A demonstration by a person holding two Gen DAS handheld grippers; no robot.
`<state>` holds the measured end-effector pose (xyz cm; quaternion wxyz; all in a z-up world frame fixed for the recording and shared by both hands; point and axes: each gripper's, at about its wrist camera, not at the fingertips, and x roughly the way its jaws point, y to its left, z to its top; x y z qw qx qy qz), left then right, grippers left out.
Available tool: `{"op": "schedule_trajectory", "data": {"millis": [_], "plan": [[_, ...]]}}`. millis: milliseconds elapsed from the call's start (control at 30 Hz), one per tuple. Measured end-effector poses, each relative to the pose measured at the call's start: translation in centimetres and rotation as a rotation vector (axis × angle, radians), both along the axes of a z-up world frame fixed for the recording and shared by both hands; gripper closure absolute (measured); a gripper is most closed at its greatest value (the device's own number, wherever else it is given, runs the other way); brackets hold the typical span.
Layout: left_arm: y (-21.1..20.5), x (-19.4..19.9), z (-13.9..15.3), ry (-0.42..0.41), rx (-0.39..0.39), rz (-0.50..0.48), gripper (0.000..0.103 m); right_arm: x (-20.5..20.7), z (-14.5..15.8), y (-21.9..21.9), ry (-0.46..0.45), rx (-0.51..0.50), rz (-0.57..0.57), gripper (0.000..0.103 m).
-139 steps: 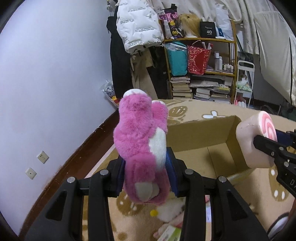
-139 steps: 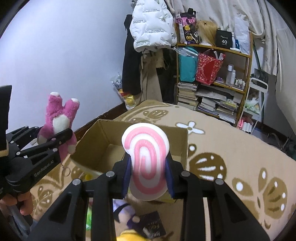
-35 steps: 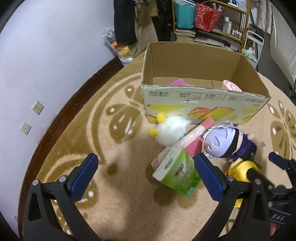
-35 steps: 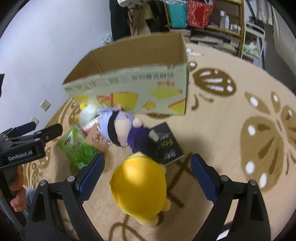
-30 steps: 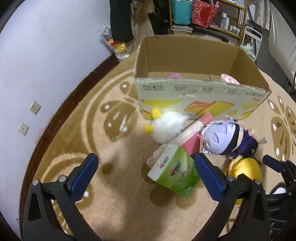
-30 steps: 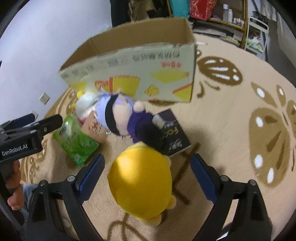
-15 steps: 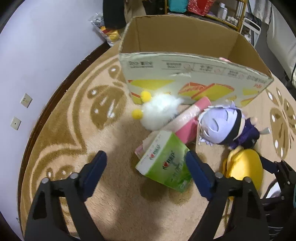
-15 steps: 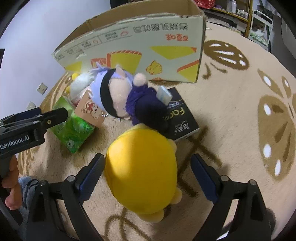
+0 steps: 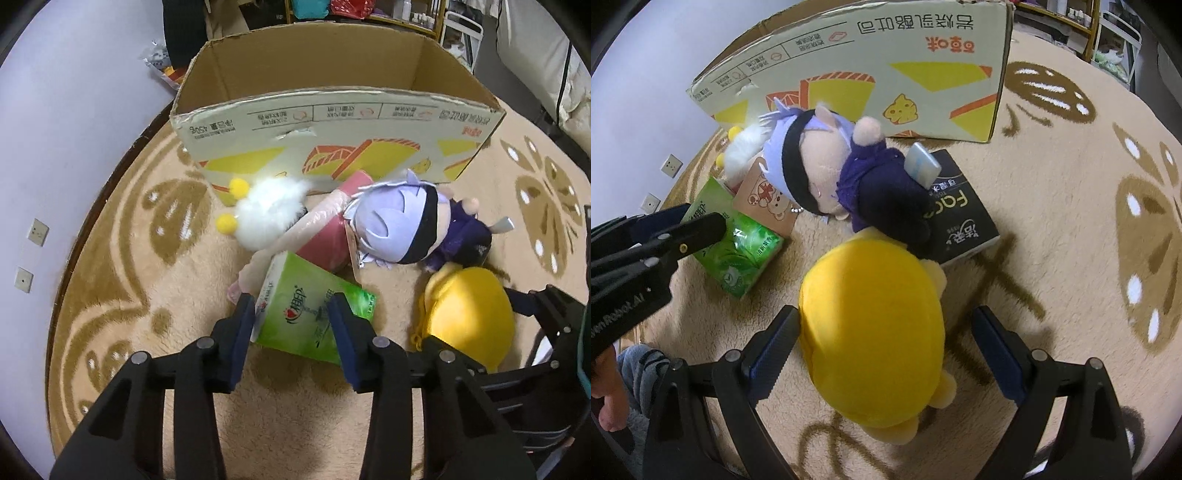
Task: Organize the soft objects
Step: 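Grasp the green tissue pack with the left tool while the right tool grasps the yellow plush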
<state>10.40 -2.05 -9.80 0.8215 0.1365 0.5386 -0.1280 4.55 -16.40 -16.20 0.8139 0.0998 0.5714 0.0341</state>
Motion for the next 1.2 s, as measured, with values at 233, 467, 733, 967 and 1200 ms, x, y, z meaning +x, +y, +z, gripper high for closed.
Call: {"op": "schedule_trajectory", "data": {"millis": [233,467,733,967,1200], "plan": [[-0.2,-0.2,-0.1,0.002,0.004,-0.012,0.061,0.2,-0.1,-0.3,0.005,0.004,0.002,0.005],[-0.6,-0.5,-0.1,-0.001,0.02,-0.034,0.06,0.4,0.1,-0.3,0.012,0.007,0.0,0.005],[-2.3,-1.0,-1.2,-0.008,0.102,-0.096,0.038,0.5,-0.4,0.1,0.029,-0.005,0.015,0.005],[-3.0,-1.0,-1.7,-0.003,0.132,-0.114,0.03,0.4,-0.6,0.5,0.045,-0.022,0.04,0.004],[-3.9,-0.9,-2.5,0.007,0.175,-0.125,0.023,0.2,-0.9,1.5,0.057,-0.076,0.074,0.004]]}}
